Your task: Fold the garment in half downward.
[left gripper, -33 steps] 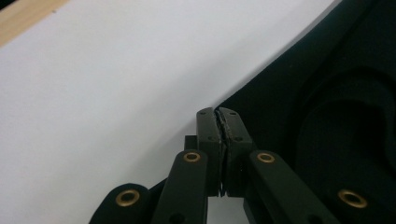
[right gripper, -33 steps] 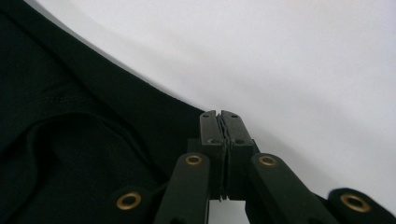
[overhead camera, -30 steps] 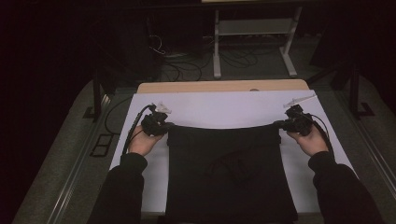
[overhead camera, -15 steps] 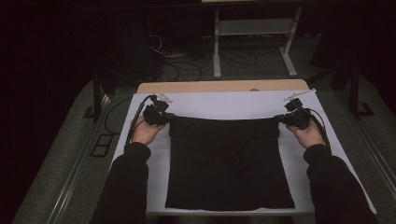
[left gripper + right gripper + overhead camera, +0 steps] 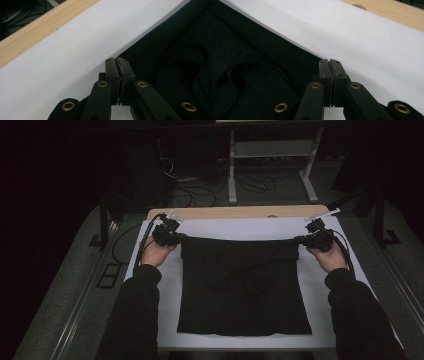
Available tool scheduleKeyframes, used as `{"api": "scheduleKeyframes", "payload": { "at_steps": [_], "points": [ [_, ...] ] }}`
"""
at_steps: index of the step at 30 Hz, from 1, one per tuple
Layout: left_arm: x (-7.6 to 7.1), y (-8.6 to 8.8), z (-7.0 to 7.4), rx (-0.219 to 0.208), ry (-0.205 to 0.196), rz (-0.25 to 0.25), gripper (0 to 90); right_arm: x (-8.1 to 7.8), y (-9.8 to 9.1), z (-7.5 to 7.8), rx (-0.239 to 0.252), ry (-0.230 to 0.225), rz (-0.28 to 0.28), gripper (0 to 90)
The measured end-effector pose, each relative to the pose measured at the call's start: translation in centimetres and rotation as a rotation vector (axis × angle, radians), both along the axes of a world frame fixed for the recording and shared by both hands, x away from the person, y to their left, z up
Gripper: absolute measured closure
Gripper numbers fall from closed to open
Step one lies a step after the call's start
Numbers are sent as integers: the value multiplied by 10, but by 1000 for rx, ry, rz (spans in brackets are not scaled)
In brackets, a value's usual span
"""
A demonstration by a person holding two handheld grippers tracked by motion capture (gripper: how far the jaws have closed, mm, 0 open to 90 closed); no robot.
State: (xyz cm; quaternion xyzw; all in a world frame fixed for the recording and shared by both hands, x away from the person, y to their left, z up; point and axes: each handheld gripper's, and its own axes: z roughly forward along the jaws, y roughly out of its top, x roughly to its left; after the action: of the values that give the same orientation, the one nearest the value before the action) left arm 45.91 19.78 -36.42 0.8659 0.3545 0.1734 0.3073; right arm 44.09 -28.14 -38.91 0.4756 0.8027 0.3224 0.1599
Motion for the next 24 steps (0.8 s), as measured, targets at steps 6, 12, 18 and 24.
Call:
{"api": "scheduleKeyframes", "payload": {
  "at_steps": [6, 12, 18, 24],
  "points": [
    [6, 0, 6, 3, -12, 3, 874, 7, 2, 9, -19, -19, 3, 873],
    [12, -3, 7, 11, -14, 5, 874, 14, 4, 14, -37, -33, 6, 871],
    [17, -5, 7, 9, -22, 3, 874, 23, 7, 15, -42, -34, 0, 872],
    [23, -2, 13, 2, -32, 12, 873, 27, 5, 19, -37, -46, 1, 871]
  ]
}}
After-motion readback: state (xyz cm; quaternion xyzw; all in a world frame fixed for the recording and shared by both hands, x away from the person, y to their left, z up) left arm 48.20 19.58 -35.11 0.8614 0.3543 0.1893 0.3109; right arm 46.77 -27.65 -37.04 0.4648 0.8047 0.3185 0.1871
